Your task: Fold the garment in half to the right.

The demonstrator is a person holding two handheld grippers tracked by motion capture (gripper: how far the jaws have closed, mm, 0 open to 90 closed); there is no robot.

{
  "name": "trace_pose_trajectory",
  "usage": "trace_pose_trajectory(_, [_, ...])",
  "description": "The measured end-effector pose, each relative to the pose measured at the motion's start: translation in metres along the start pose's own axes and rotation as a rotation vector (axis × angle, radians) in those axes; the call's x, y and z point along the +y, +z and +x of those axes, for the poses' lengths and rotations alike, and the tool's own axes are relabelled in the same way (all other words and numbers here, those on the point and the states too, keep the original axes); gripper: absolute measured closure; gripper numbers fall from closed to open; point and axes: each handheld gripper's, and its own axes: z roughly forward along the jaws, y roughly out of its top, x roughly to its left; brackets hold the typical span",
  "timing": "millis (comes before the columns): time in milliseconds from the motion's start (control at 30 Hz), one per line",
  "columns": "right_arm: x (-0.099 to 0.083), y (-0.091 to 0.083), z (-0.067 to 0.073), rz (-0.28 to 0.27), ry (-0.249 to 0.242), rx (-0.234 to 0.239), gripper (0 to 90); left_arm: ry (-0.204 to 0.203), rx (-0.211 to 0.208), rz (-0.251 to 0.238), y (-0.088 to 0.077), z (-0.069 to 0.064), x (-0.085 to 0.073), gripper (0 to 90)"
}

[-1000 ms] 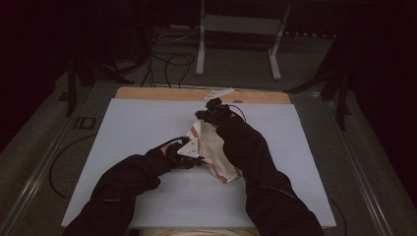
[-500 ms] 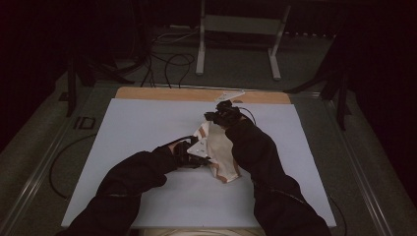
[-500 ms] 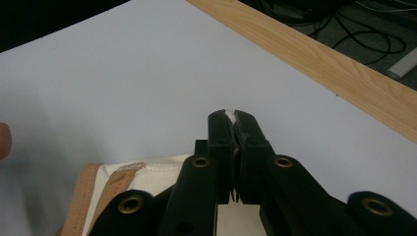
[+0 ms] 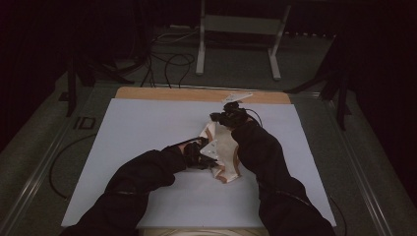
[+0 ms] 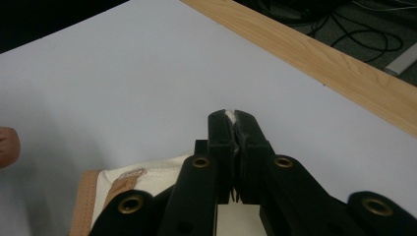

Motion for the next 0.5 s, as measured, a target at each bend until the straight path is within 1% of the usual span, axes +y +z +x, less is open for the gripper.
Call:
trace_pose_trajectory(33, [-0.002, 0.0, -0.001, -0.002, 0.005, 0.003, 87.4, 0.007, 0.003, 0.005, 0.001, -0.001, 0.001, 86.6])
trace_pose_trajectory(133, [-0.008, -0.002, -0.004, 0.0, 0.006, 0.005, 87.4, 0.011, -0.006, 0.016, 0.006, -0.003, 0.004, 86.6])
trace_pose_trajectory(200, [-0.012, -0.003, -0.005, 0.001, 0.01, 0.002, 87.4, 0.004, -0.015, 0.023, 0.008, -0.004, 0.006, 86.6])
trace_pose_trajectory(233, [-0.014, -0.004, -0.006, 0.0, 0.009, 0.0, 87.3, 0.008, -0.014, 0.028, 0.009, -0.003, 0.006, 86.6])
trace_pose_trajectory(267, [-0.016, -0.005, -0.007, -0.002, 0.013, -0.002, 87.4, -0.002, -0.02, 0.027, 0.01, -0.003, 0.007, 86.5])
trace_pose_trajectory(300, [-0.018, -0.006, -0.009, -0.001, 0.017, -0.005, 87.3, -0.004, -0.02, 0.029, 0.011, -0.003, 0.008, 86.5])
trace_pose_trajectory(367, [-0.021, -0.009, -0.013, -0.005, 0.022, -0.012, 87.3, -0.014, -0.014, 0.037, 0.013, -0.003, 0.011, 86.5])
trace_pose_trajectory(433, [-0.024, -0.011, -0.017, -0.009, 0.033, -0.01, 87.3, -0.036, -0.015, 0.035, 0.016, -0.002, 0.014, 86.5])
trace_pose_trajectory(500, [-0.027, -0.013, -0.022, -0.009, 0.038, -0.015, 87.3, -0.046, -0.009, 0.043, 0.02, -0.002, 0.017, 86.4])
